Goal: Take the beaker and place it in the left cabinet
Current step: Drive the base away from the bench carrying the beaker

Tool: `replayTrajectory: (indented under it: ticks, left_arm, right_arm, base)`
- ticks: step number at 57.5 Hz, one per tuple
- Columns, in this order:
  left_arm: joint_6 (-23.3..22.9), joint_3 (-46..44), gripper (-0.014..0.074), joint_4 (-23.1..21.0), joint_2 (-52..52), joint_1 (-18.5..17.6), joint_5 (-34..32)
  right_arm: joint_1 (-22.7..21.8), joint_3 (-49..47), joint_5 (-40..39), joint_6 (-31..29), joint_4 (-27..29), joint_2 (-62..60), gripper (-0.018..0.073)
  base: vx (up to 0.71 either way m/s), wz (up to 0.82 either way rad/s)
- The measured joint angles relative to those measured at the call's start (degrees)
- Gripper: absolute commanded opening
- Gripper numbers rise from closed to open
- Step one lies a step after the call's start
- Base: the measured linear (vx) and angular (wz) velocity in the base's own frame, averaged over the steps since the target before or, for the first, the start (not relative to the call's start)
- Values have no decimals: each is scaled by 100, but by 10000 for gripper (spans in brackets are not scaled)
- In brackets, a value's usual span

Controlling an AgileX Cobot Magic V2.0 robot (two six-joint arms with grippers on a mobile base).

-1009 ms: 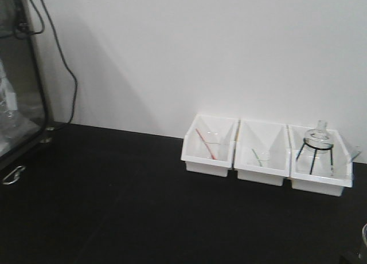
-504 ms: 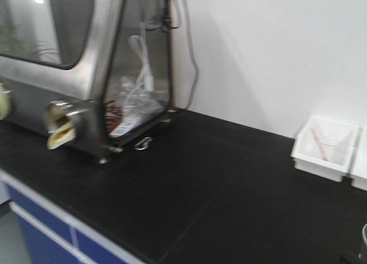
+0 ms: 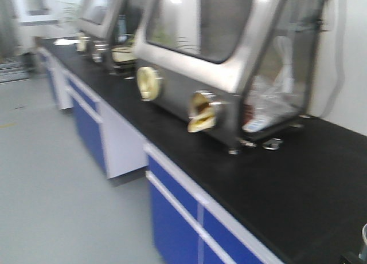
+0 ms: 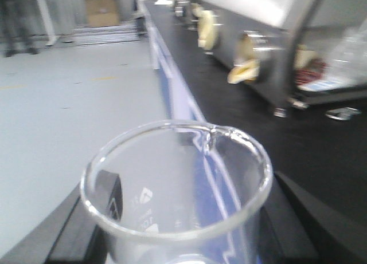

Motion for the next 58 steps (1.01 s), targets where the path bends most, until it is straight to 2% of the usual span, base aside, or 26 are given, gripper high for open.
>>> replayTrajectory:
  ticks: [30,58]
  left_arm:
    - [0,0,3,0,0,0,0]
    - [0,0,3,0,0,0,0]
  right_arm:
    - [0,0,0,0,0,0,-1]
    - [0,0,0,0,0,0,-1]
  base:
    - [13,78]
    - [34,41]
